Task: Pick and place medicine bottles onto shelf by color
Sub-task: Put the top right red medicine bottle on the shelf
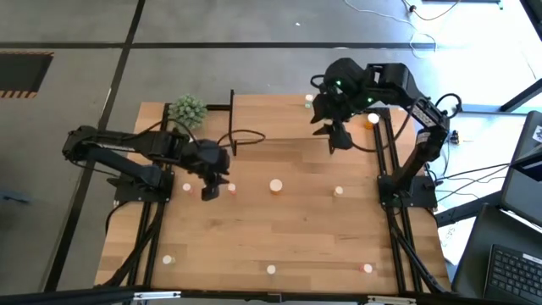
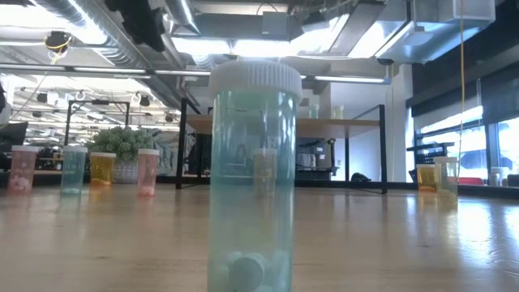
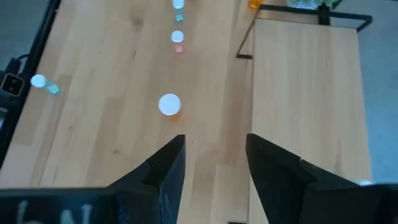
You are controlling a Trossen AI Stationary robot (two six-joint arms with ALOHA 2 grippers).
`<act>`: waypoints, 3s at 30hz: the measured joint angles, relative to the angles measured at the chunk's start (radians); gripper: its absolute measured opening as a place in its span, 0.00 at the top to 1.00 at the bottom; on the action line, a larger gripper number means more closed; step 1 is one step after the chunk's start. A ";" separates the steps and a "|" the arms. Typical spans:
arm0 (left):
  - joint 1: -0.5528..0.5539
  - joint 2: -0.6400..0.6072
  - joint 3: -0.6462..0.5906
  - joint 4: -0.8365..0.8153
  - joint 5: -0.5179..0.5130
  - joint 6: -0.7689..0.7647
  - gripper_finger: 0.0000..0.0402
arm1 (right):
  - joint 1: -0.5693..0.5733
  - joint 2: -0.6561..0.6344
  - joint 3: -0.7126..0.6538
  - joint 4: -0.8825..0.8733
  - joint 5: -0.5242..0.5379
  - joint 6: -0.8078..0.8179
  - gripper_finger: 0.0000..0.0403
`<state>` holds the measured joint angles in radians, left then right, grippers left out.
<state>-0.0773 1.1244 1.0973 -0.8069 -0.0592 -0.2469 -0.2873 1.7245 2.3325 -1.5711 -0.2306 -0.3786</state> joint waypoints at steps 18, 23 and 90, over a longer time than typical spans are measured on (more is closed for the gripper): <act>-0.068 0.060 0.000 -0.018 -0.033 -0.058 0.68 | 0.050 0.008 -0.001 0.006 0.001 0.045 0.57; -0.068 0.060 0.000 -0.015 -0.041 -0.066 0.68 | 0.050 0.011 -0.002 0.010 0.001 0.045 0.57; -0.054 0.114 0.001 -0.058 -0.121 -0.134 0.40 | 0.050 0.011 0.000 0.011 0.001 0.004 0.57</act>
<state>-0.1310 1.2388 1.0981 -0.8650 -0.1804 -0.3808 -0.2371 1.7352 2.3322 -1.5604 -0.2295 -0.3749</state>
